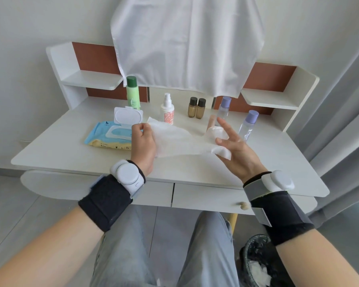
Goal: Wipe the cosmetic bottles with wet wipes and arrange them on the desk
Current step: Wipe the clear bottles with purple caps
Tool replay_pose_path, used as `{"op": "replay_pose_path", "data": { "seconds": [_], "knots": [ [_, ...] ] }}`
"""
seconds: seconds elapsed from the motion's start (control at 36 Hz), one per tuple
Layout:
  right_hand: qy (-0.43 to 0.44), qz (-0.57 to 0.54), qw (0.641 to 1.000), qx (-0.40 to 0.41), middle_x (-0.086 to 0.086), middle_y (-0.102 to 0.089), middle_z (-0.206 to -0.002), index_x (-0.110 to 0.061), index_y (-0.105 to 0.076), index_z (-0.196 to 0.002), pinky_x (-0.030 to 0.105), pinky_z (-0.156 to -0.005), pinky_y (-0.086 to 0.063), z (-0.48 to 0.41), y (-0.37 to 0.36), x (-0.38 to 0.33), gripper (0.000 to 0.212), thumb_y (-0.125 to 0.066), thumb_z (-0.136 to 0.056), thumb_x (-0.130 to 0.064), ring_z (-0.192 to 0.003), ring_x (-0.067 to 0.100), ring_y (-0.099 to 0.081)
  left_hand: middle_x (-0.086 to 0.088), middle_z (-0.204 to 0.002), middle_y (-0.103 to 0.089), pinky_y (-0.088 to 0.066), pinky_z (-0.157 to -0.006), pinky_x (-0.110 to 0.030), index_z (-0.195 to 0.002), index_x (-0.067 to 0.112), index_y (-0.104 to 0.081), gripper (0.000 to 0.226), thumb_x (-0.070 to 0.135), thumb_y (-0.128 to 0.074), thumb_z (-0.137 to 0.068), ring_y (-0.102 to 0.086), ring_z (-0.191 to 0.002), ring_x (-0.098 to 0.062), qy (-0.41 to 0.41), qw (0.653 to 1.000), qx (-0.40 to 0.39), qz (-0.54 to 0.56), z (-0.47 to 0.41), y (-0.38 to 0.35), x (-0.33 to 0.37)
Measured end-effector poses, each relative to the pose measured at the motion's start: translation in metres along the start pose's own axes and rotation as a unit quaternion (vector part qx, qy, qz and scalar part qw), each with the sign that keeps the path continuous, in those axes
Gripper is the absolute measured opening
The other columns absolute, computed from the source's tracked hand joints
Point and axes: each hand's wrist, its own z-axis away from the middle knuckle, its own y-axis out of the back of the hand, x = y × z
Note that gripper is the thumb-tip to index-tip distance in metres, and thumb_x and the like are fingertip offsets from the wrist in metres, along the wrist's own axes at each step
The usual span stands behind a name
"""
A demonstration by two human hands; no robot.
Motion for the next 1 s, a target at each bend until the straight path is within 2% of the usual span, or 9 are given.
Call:
{"op": "replay_pose_path", "data": {
  "seconds": [0.06,0.14,0.25,0.44,0.58,0.67,0.72,0.81,1.0],
  "knots": [
    [-0.007,0.034,0.999,-0.012,0.004,-0.064,-0.108,-0.023,-0.056,-0.132,0.027,-0.073,-0.058,-0.001,0.001,-0.004,0.064,-0.055,-0.078,0.013,-0.089,0.018,-0.065,0.004,-0.070,-0.037,-0.034,-0.048,-0.015,-0.101,0.013,-0.042,0.014,0.023,-0.034,-0.104,-0.036,-0.058,-0.009,-0.019,1.000,0.010,-0.014,-0.001,0.003,0.001],
    [-0.005,0.126,0.992,0.011,0.011,-0.064,-0.109,-0.020,-0.055,-0.131,0.037,-0.082,-0.057,-0.003,0.009,-0.009,0.068,-0.051,-0.080,0.024,-0.094,0.027,-0.065,0.005,-0.075,-0.040,-0.033,-0.053,-0.013,-0.103,0.013,-0.041,0.011,0.021,-0.033,-0.103,-0.038,-0.064,-0.007,-0.065,0.993,0.012,-0.093,-0.005,0.014,0.003],
    [-0.004,0.203,0.978,0.041,0.018,-0.063,-0.108,-0.020,-0.048,-0.137,0.044,-0.091,-0.053,-0.004,0.019,-0.019,0.072,-0.053,-0.080,0.025,-0.095,0.031,-0.062,0.000,-0.073,-0.043,-0.028,-0.057,-0.030,-0.102,0.009,-0.042,0.012,0.019,-0.035,-0.103,-0.040,-0.064,-0.014,-0.134,0.971,-0.024,-0.198,-0.012,0.027,0.004],
    [0.025,0.156,0.987,0.007,0.011,-0.065,-0.114,-0.023,-0.055,-0.130,0.038,-0.081,-0.056,-0.008,0.004,-0.023,0.070,-0.046,-0.080,0.026,-0.098,0.027,-0.064,-0.001,-0.067,-0.046,-0.029,-0.060,-0.034,-0.098,0.010,-0.042,0.012,0.021,-0.038,-0.102,-0.043,-0.065,-0.026,-0.164,0.952,-0.059,-0.251,-0.009,0.024,0.003],
    [0.022,0.161,0.986,-0.025,0.004,-0.067,-0.106,-0.021,-0.056,-0.131,0.035,-0.080,-0.051,-0.012,-0.013,-0.030,0.066,-0.049,-0.079,0.018,-0.094,0.021,-0.065,0.002,-0.094,-0.056,-0.039,-0.072,-0.036,-0.100,0.014,-0.049,0.014,0.027,-0.049,-0.096,-0.052,-0.087,-0.024,-0.198,0.929,-0.041,-0.309,-0.003,0.014,0.012],
    [0.004,0.155,0.986,-0.063,0.005,-0.066,-0.107,-0.020,-0.059,-0.128,0.028,-0.077,-0.051,-0.014,-0.026,-0.035,0.064,-0.051,-0.074,0.014,-0.097,0.021,-0.062,0.006,-0.119,-0.054,-0.042,-0.094,-0.033,-0.119,0.019,-0.048,0.039,0.043,-0.054,-0.089,-0.051,-0.112,-0.014,-0.219,0.934,-0.188,-0.212,0.001,0.004,0.025],
    [-0.004,0.155,0.983,-0.099,0.010,-0.062,-0.115,-0.019,-0.059,-0.127,0.033,-0.088,-0.047,-0.016,-0.035,-0.039,0.065,-0.049,-0.071,0.013,-0.105,0.025,-0.059,0.008,-0.132,-0.050,-0.037,-0.105,-0.029,-0.128,0.024,-0.042,0.057,0.056,-0.052,-0.083,-0.046,-0.125,-0.006,-0.183,0.913,-0.336,-0.143,0.006,-0.005,0.040],
    [-0.018,0.141,0.980,-0.139,0.015,-0.059,-0.115,-0.016,-0.059,-0.125,0.038,-0.089,-0.050,-0.017,-0.050,-0.048,0.064,-0.045,-0.068,0.010,-0.103,0.029,-0.061,0.005,-0.134,-0.054,-0.038,-0.109,-0.032,-0.138,0.018,-0.041,0.058,0.042,-0.059,-0.088,-0.048,-0.129,-0.008,-0.100,0.863,-0.490,-0.076,0.012,-0.017,0.057],
    [0.048,0.122,0.986,-0.099,0.009,-0.067,-0.105,-0.020,-0.060,-0.128,0.038,-0.094,-0.050,-0.017,-0.057,-0.078,0.050,-0.049,-0.084,0.002,-0.102,0.026,-0.063,0.001,-0.099,-0.071,-0.050,-0.080,-0.021,-0.106,0.011,-0.065,0.033,0.026,-0.070,-0.077,-0.066,-0.091,-0.010,-0.022,0.889,-0.457,0.006,0.012,-0.014,0.070]
  ]
}}
